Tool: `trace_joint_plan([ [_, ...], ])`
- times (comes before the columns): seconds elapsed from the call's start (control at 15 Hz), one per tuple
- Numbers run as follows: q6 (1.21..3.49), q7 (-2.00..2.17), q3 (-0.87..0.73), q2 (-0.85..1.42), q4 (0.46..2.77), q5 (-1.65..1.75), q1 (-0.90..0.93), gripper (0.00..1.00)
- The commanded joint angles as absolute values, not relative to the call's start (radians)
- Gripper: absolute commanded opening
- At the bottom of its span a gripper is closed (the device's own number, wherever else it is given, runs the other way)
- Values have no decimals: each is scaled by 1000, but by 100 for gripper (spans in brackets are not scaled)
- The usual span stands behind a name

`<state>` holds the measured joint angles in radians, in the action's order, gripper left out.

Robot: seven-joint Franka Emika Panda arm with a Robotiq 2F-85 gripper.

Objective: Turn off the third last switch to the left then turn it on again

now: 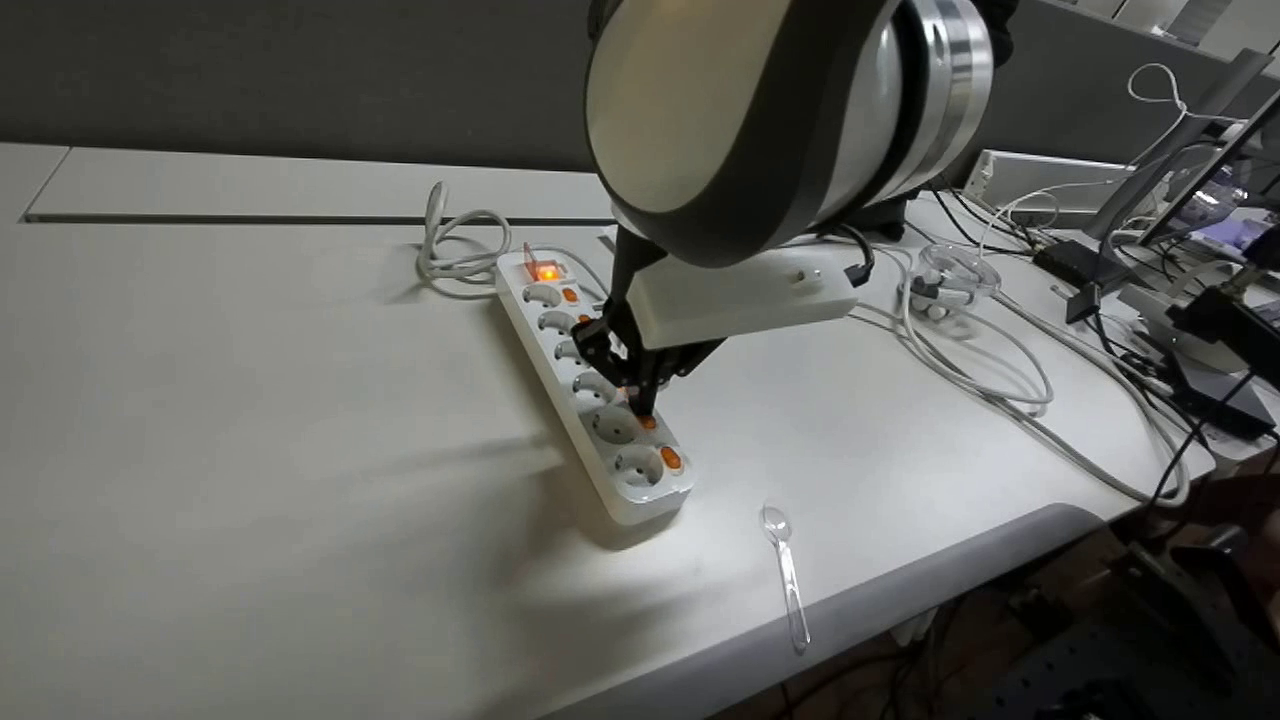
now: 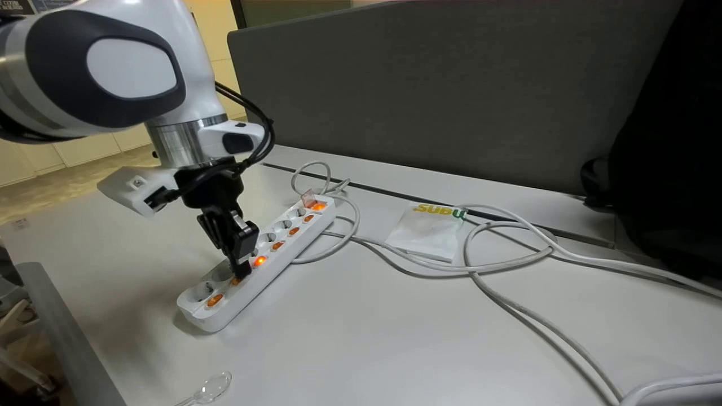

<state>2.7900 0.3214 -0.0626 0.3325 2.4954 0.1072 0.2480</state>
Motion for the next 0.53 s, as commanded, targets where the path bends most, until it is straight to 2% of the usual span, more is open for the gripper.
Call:
trace_joint_plan([
  [0.0, 2804, 434, -109, 259, 2586, 183, 310, 0],
  [0.47, 2814, 545, -142, 209, 2646, 290, 334, 0],
])
